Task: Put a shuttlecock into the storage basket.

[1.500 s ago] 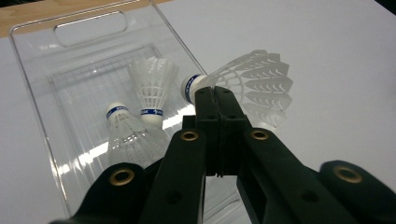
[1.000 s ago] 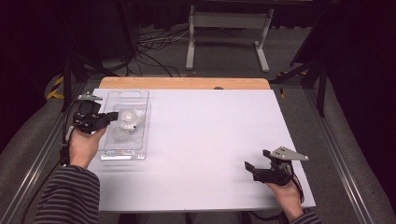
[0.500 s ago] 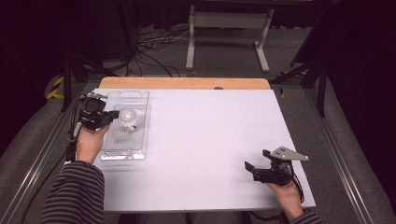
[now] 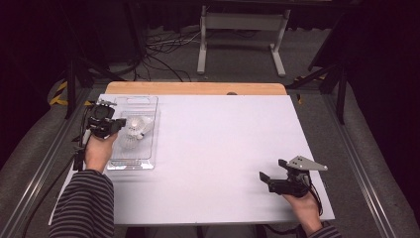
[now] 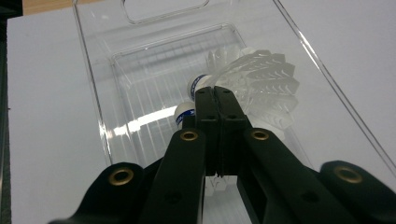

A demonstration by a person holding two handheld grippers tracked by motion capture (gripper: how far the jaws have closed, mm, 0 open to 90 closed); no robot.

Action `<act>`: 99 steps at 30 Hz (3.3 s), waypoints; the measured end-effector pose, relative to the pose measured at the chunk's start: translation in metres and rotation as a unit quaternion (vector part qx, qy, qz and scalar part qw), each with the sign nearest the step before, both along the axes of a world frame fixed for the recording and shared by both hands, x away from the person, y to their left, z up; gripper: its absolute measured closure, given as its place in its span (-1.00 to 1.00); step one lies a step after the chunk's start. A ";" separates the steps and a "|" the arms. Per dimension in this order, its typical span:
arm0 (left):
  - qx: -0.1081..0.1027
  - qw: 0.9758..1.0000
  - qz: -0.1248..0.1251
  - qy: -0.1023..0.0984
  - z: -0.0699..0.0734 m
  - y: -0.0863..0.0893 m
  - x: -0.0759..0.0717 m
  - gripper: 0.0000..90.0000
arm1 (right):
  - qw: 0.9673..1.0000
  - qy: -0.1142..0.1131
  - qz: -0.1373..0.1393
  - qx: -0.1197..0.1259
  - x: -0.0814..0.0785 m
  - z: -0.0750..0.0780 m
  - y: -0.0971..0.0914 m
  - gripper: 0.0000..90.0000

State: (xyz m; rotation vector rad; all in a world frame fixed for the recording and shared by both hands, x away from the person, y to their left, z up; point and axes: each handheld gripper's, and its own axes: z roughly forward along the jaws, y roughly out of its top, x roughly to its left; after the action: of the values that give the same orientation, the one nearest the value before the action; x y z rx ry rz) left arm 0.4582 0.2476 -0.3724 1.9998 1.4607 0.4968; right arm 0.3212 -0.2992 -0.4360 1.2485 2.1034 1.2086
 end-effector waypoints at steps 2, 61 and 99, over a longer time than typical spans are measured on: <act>0.008 1.000 -0.002 0.005 -0.004 0.000 0.002 1.00 | 1.000 0.000 0.001 0.001 0.000 0.000 0.000 -0.78; -0.011 0.998 -0.046 -0.035 0.010 -0.009 -0.026 -0.48 | 1.000 -0.006 -0.002 0.007 -0.001 0.001 -0.001 -0.78; -0.040 0.994 -0.073 -0.070 0.016 -0.005 -0.070 -0.52 | 1.000 -0.005 0.001 0.006 -0.001 0.001 0.000 -0.78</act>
State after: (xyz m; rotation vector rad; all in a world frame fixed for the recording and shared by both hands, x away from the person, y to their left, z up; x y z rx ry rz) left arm 0.3880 0.2427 -0.3568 1.9505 1.2208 0.4956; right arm 0.3203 -0.2990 -0.4348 1.2438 2.0937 1.2279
